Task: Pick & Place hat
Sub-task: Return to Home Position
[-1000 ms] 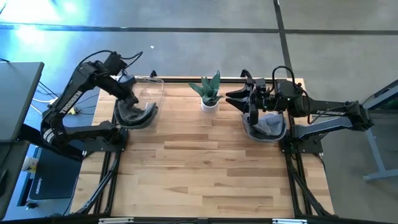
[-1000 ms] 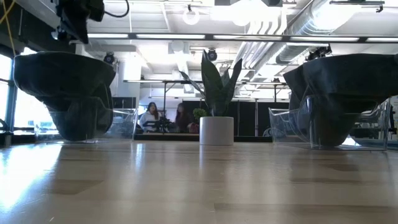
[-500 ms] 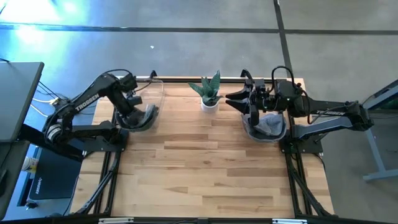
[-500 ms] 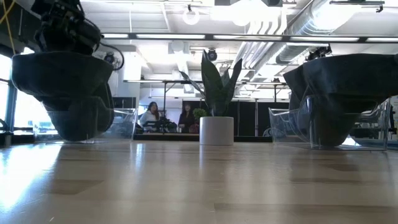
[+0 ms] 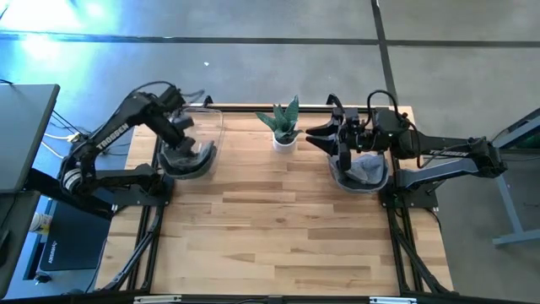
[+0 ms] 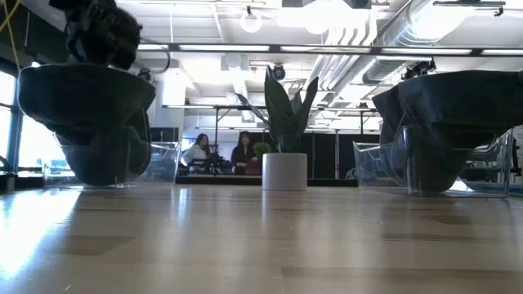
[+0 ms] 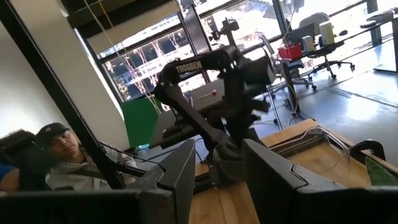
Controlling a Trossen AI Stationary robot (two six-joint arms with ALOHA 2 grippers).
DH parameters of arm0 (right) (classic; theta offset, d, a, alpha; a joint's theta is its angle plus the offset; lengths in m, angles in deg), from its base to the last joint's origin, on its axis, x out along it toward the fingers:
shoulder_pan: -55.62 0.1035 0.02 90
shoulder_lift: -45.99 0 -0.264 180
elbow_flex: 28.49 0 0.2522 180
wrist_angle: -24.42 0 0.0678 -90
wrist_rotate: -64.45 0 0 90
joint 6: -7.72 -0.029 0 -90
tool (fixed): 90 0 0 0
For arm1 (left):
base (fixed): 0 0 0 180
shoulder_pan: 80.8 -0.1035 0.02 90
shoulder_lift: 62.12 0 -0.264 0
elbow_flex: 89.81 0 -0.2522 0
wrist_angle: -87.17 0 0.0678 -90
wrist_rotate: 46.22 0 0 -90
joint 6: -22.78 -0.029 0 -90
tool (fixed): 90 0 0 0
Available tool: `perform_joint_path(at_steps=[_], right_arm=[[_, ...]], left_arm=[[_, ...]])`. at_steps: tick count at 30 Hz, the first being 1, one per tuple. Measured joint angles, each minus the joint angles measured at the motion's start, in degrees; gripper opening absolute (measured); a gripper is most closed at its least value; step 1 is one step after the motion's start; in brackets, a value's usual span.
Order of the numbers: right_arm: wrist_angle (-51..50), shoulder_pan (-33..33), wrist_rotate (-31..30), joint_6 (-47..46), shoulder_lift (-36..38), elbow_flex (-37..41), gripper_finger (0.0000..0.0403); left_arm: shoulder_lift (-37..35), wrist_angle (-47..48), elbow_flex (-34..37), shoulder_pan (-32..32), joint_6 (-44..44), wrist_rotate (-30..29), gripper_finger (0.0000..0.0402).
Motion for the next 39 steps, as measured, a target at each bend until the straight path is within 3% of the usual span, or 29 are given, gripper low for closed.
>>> perform_joint_path(at_steps=[6, 11, 15, 21, 30, 39], right_arm=[[-6.8, -0.4, -3.8, -3.2, 1.9, 0.0, 0.0123], [-19.5, -1.3, -4.8, -1.3, 11.5, 0.0, 0.0065], [-25.4, -1.2, -2.5, 5.6, 20.2, 0.0, 0.0008], [-29.1, 0.8, -2.4, 5.6, 28.4, 1.5, 0.0014], [-7.7, 8.5, -3.1, -3.6, 42.2, 29.0, 0.0002], [-4.2, 15.0, -6.5, -1.7, 50.7, 44.3, 0.0001]], left_arm=[[0.0, -3.4, -12.8, 0.0, -1.0, -2.1, 0.0005], [-0.3, -9.5, -21.6, 0.0, 1.0, 0.6, 0.0005], [-1.8, -17.7, -23.5, 0.6, 6.3, 0.5, 0.0005], [-2.9, -28.8, -23.3, 7.3, 14.5, -4.5, 0.0005], [-1.7, -35.7, -23.3, 22.8, 21.1, -19.0, 0.0005], [1.0, -36.1, -23.3, 35.7, 26.0, -30.0, 0.0005]])
